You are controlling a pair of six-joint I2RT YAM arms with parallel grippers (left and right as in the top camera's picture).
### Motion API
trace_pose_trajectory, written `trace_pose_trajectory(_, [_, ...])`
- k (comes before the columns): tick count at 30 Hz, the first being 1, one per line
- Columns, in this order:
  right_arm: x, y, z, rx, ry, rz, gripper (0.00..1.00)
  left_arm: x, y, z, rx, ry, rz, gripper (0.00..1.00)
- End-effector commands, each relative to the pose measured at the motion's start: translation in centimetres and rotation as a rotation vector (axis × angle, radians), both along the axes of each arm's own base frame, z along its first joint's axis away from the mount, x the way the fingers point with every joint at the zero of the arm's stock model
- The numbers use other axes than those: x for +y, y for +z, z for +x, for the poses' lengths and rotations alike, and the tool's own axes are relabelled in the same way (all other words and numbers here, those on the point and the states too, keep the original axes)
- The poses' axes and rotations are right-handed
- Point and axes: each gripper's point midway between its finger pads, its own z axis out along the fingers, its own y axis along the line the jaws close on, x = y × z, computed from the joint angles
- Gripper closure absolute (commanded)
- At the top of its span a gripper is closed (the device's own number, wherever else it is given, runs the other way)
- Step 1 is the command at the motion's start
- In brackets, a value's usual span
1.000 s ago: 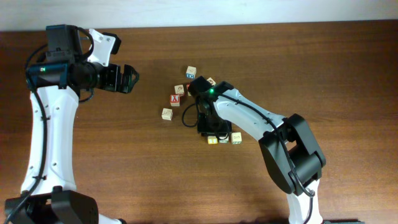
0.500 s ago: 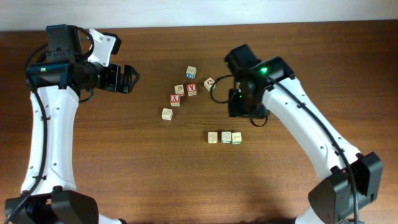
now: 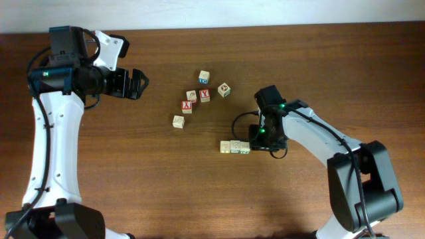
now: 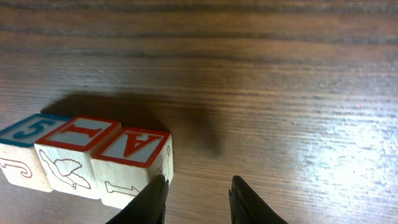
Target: Rotate 3 blocks
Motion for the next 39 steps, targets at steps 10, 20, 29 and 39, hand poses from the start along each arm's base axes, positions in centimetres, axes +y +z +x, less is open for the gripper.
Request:
trace_pose_trajectory(10, [5.3, 4.9, 6.4, -0.213, 0.007, 0.057, 0.67, 0.0, 0.4, 0.2, -0.016, -0.013, 0.006, 0.01])
trace_pose_trajectory(20, [7.3, 0.9, 3.2, -0.123, 0.053, -0.079, 0.82, 0.0, 0.4, 0.2, -0.015, -0.013, 0.006, 0.01])
trace_pose_trajectory(29, [7.1, 0.8, 2.7, -0.104, 0.056, -0.083, 0.82, 0.0, 0.4, 0.2, -0.016, -0.013, 0.006, 0.01])
trace_pose_trajectory(39, [7.0, 0.8, 2.5, -0.095, 0.056, -0.087, 0.81, 0.0, 0.4, 0.2, -0.016, -0.013, 0.006, 0.01])
